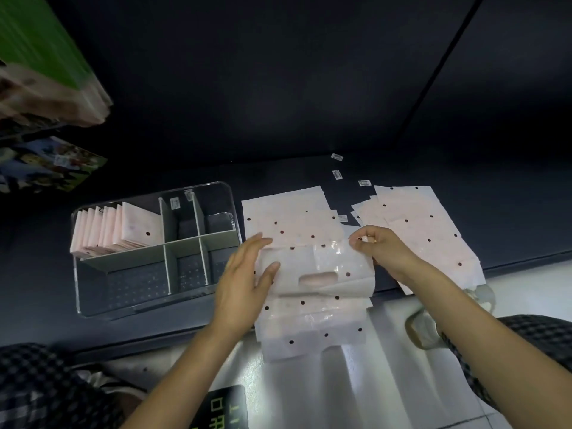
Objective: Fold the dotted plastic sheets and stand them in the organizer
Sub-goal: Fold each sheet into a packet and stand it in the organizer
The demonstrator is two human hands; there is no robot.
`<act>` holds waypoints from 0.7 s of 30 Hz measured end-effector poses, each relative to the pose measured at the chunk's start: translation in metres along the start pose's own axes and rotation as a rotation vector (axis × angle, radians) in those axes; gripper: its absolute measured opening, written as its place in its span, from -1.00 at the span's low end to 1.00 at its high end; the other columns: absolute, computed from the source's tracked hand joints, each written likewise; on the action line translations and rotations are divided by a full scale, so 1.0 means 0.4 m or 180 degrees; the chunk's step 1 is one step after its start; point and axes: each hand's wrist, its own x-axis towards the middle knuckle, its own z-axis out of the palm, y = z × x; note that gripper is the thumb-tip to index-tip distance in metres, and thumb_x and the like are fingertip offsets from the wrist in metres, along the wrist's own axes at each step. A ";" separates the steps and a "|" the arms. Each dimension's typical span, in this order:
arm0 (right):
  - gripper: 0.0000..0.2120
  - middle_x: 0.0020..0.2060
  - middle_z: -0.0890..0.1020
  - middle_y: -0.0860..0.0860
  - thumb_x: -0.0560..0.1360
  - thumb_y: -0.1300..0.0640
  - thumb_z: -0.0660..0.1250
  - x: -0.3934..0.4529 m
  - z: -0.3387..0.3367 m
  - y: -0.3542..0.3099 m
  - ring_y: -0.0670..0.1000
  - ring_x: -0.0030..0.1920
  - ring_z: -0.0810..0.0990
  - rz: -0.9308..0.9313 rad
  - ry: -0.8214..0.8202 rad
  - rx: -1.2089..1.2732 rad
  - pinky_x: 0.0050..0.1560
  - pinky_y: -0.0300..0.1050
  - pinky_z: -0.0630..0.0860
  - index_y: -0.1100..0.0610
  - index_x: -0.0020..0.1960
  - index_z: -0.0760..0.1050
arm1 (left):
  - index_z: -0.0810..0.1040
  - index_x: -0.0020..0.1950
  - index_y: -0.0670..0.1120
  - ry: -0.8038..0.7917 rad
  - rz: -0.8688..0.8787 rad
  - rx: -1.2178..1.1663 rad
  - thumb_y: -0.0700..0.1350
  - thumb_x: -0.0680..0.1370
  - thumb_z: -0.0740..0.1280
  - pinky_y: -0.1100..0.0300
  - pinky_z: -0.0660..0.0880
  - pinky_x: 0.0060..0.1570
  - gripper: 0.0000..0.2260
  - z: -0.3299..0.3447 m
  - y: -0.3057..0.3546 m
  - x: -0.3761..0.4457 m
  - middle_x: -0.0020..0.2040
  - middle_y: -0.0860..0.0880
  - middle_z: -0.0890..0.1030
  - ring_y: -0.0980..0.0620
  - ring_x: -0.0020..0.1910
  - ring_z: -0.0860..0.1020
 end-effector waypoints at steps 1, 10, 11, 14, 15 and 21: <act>-0.88 -0.12 0.58 -0.07 0.51 0.25 0.33 0.018 0.006 0.007 -0.08 0.03 0.46 -0.0043 0.0248 0.0046 0.06 -0.24 0.35 0.10 -0.19 0.54 | 0.41 0.34 0.07 0.0132 0.0214 0.0166 -0.01 0.58 0.27 0.31 0.29 0.20 -0.68 0.008 0.004 0.000 0.37 0.16 0.38 0.30 0.28 0.29; -0.97 -0.01 0.57 0.03 0.50 0.20 0.30 0.168 -0.002 0.062 0.04 0.03 0.50 0.0145 0.1169 -0.0461 0.11 -0.10 0.42 0.13 -0.11 0.51 | -0.06 0.55 -0.02 -0.1075 0.1000 0.1687 0.11 0.65 0.04 0.17 -0.40 0.40 -0.46 0.135 -0.053 -0.026 0.51 0.07 -0.20 0.07 0.51 -0.25; -0.95 0.01 0.58 0.04 0.51 0.20 0.30 0.181 -0.002 0.067 0.06 0.06 0.51 0.0145 0.1169 -0.0584 0.11 -0.11 0.41 0.17 -0.08 0.52 | -0.17 0.55 -0.01 -0.1188 0.0983 0.1839 0.14 0.64 -0.01 0.20 -0.45 0.37 -0.44 0.146 -0.065 -0.026 0.49 0.07 -0.29 0.08 0.46 -0.36; -0.84 0.10 0.60 0.09 0.52 0.19 0.28 0.206 0.004 0.073 0.10 0.15 0.51 0.0173 0.1188 -0.0906 0.08 -0.17 0.38 0.24 0.04 0.54 | -0.27 0.53 -0.01 -0.1483 0.0940 0.2069 0.19 0.63 -0.07 0.20 -0.49 0.34 -0.40 0.171 -0.084 -0.022 0.48 0.04 -0.36 0.07 0.39 -0.45; -0.82 0.12 0.59 0.10 0.53 0.18 0.27 0.203 0.009 0.071 0.11 0.16 0.51 0.0170 0.1217 -0.1031 0.07 -0.19 0.36 0.23 0.08 0.52 | -0.28 0.53 -0.01 -0.1564 0.0944 0.2135 0.20 0.62 -0.08 0.18 -0.48 0.34 -0.40 0.177 -0.088 -0.022 0.48 0.03 -0.36 0.05 0.39 -0.45; -0.74 0.18 0.52 0.16 0.54 0.22 0.23 0.072 0.105 0.080 0.20 0.18 0.45 -0.1261 0.1252 -0.2422 0.14 0.03 0.45 0.23 0.23 0.46 | -0.21 0.53 0.13 -0.1765 0.0978 0.2332 0.25 0.60 -0.09 0.05 -0.31 0.48 -0.44 0.191 -0.100 -0.016 0.53 -0.09 -0.30 -0.08 0.51 -0.30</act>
